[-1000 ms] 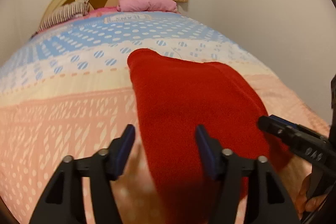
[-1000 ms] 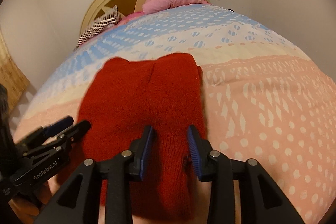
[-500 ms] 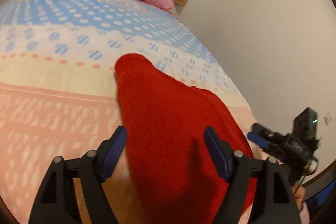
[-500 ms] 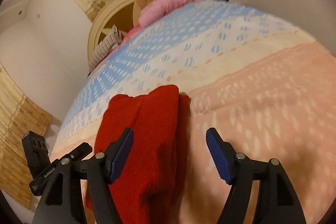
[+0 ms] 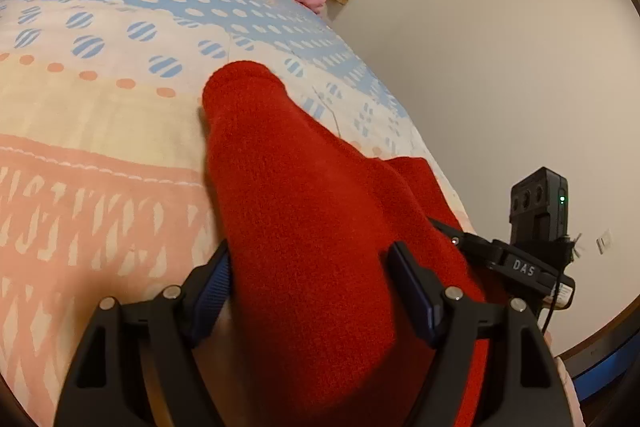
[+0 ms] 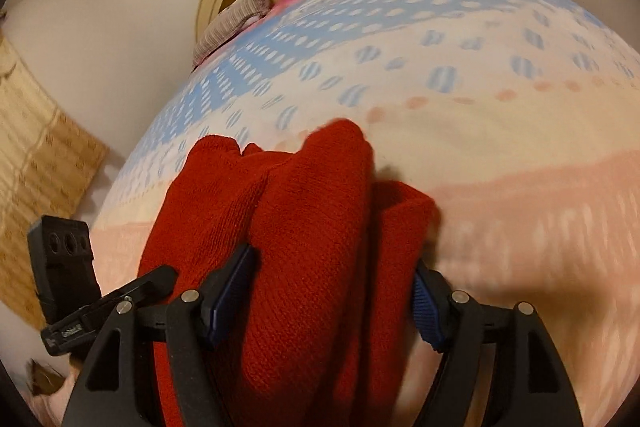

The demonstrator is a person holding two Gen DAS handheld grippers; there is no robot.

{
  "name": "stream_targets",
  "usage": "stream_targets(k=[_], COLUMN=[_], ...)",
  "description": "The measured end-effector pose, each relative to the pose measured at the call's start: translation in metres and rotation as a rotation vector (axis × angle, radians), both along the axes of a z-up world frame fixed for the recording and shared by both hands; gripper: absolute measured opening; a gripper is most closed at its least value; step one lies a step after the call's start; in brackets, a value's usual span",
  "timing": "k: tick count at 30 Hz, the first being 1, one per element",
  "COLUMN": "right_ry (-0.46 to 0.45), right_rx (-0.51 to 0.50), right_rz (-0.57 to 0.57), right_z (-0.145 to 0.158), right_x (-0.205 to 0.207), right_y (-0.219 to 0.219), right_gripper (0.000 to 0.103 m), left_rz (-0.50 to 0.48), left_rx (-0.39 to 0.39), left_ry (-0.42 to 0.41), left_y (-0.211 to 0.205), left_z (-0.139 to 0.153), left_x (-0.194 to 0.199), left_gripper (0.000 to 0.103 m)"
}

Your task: Fold small clothes

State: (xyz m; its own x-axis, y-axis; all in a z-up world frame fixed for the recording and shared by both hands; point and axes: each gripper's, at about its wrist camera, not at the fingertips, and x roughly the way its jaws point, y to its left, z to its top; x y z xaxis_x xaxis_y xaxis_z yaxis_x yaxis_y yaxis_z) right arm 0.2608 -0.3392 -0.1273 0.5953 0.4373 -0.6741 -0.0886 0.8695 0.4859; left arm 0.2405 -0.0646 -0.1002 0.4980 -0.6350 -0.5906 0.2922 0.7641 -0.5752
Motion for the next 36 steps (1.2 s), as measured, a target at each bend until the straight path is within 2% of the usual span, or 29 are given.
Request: stream_targets(k=[2, 3, 4, 7, 11, 16, 22, 25, 29, 36], right_ry=[-0.011, -0.017, -0.011, -0.024, -0.044, -0.119, -0.218, -0.261, -0.308, -0.36], right_rx=[0.01, 0.026, 0.06, 0.021, -0.041, -0.057, -0.149, -0.138, -0.139, -0.132], right_rz=[0.003, 0.008, 0.014, -0.02, -0.087, -0.16, -0.238, -0.273, -0.3, -0.365], right_z=[-0.002, -0.003, -0.004, 0.002, 0.02, 0.06, 0.11, 0.129, 0.151, 0.184], right_x=[0.001, 0.0, -0.001, -0.006, -0.025, -0.071, -0.141, -0.176, -0.221, -0.292], right_y=[-0.001, -0.001, -0.003, 0.003, 0.014, 0.018, 0.036, 0.041, 0.046, 0.037], right_gripper=[0.066, 0.047, 0.041, 0.034, 0.032, 0.031, 0.031, 0.03, 0.03, 0.029], left_rz=[-0.002, 0.003, 0.008, 0.02, 0.009, -0.031, -0.081, -0.105, -0.14, -0.275], left_rx=[-0.004, -0.008, -0.016, -0.049, 0.006, 0.046, 0.109, 0.118, 0.122, 0.125], left_ry=[-0.004, -0.003, -0.001, 0.012, -0.017, -0.079, -0.204, -0.242, -0.268, -0.262], left_y=[0.0, 0.001, 0.003, 0.007, 0.001, -0.006, -0.011, -0.009, -0.012, -0.043], left_z=[0.0, -0.001, -0.002, -0.003, 0.01, 0.038, 0.085, 0.105, 0.124, 0.144], left_x=[0.0, 0.001, 0.001, 0.004, -0.004, -0.03, -0.08, -0.103, -0.127, -0.167], left_gripper=[0.075, 0.07, 0.064, 0.047, 0.039, 0.038, 0.038, 0.038, 0.038, 0.038])
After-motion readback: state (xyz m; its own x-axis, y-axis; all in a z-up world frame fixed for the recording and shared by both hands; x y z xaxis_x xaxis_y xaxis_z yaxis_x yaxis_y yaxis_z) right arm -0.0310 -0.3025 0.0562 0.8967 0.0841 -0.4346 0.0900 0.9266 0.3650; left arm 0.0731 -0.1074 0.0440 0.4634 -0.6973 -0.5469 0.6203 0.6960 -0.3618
